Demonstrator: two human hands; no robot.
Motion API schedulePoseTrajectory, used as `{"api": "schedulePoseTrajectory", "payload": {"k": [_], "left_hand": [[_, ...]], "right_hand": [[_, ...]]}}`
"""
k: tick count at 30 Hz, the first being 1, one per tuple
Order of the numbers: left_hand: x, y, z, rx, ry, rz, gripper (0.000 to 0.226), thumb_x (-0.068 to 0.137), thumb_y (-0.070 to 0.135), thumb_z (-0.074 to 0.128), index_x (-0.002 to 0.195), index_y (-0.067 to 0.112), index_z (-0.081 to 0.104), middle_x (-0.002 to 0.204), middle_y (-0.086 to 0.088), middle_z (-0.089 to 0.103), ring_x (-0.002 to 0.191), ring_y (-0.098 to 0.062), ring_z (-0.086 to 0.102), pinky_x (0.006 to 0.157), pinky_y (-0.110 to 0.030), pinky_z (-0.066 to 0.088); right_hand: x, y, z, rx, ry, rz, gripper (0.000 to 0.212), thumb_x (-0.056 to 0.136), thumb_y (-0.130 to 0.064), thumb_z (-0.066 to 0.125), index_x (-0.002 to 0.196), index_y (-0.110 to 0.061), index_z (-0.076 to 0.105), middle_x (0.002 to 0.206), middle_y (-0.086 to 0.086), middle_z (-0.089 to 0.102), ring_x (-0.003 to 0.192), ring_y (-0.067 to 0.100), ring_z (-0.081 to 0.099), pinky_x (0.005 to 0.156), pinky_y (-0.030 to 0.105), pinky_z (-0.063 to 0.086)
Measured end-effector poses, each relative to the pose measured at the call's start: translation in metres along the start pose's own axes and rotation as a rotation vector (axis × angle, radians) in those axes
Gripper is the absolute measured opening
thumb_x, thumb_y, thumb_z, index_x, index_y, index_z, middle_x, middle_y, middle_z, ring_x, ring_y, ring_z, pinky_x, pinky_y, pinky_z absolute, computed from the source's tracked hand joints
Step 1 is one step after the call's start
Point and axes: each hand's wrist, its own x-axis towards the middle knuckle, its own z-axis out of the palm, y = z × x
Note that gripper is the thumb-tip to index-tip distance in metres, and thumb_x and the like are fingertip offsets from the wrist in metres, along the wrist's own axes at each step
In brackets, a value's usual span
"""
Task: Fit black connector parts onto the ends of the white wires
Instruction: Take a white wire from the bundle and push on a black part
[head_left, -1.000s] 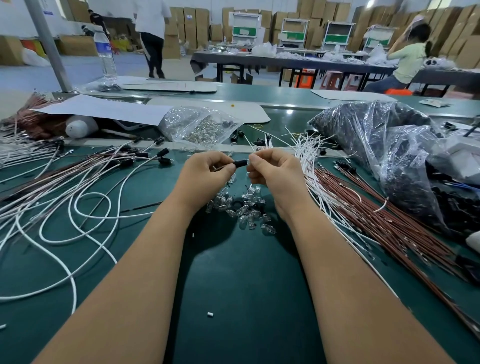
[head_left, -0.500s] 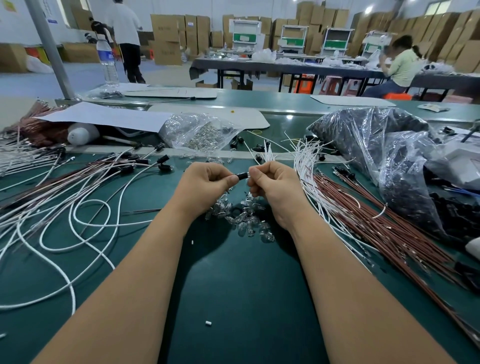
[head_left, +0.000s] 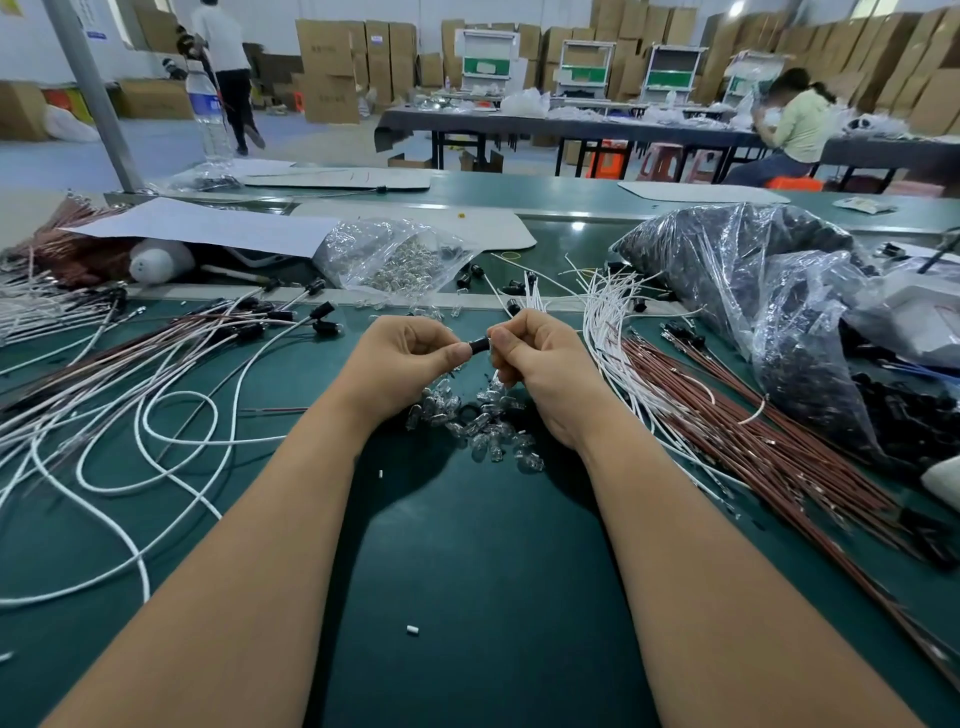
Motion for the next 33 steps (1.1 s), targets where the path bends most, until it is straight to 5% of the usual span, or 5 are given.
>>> {"api": "schedulePoseTrajectory", "payload": {"k": [14, 18, 24, 29, 33], "left_hand": [[0.005, -0.001, -0.007, -0.182, 0.134, -0.042, 0.025, 0.097, 0.004, 0.05, 0.094, 0.021, 0.067, 0.064, 0.006, 0.057, 0.056, -0.009, 0.039, 0.054, -0.02, 0.032], [0.006, 0.001, -0.005, -0.304, 0.086, -0.019, 0.021, 0.097, 0.004, 0.047, 0.092, 0.017, 0.063, 0.074, 0.006, 0.065, 0.074, -0.007, 0.057, 0.077, -0.018, 0.047], [0.007, 0.0, -0.004, -0.393, 0.034, -0.027, 0.021, 0.097, 0.003, 0.045, 0.088, 0.015, 0.06, 0.082, 0.001, 0.067, 0.085, -0.014, 0.059, 0.087, -0.025, 0.048], [0.007, 0.0, -0.005, -0.223, 0.058, -0.057, 0.028, 0.098, 0.003, 0.045, 0.085, 0.018, 0.063, 0.065, 0.007, 0.06, 0.055, -0.001, 0.043, 0.056, -0.012, 0.037], [0.006, 0.001, -0.004, -0.152, 0.098, -0.055, 0.025, 0.098, 0.007, 0.047, 0.084, 0.019, 0.064, 0.066, 0.002, 0.052, 0.05, 0.002, 0.04, 0.052, -0.01, 0.034]], "right_hand": [[0.004, -0.003, 0.001, -0.027, 0.414, -0.029, 0.012, 0.098, -0.019, 0.051, 0.089, -0.019, 0.059, 0.07, -0.003, 0.055, 0.049, 0.001, 0.045, 0.052, 0.022, 0.04], [0.001, -0.007, 0.006, 0.013, 0.347, -0.07, 0.013, 0.096, -0.018, 0.056, 0.085, -0.018, 0.062, 0.063, -0.004, 0.056, 0.049, 0.0, 0.05, 0.048, 0.018, 0.041], [-0.003, -0.012, 0.008, 0.126, 0.212, -0.062, 0.011, 0.092, -0.002, 0.056, 0.093, -0.002, 0.067, 0.065, 0.003, 0.062, 0.058, 0.012, 0.057, 0.055, 0.021, 0.048], [-0.005, -0.014, 0.01, 0.124, 0.179, -0.073, 0.007, 0.092, -0.005, 0.06, 0.09, -0.004, 0.066, 0.062, 0.001, 0.062, 0.055, 0.011, 0.056, 0.055, 0.022, 0.049], [-0.005, -0.015, 0.009, 0.123, 0.192, -0.053, 0.008, 0.091, -0.004, 0.06, 0.086, -0.006, 0.066, 0.066, 0.003, 0.063, 0.058, 0.011, 0.056, 0.056, 0.022, 0.049]]}}
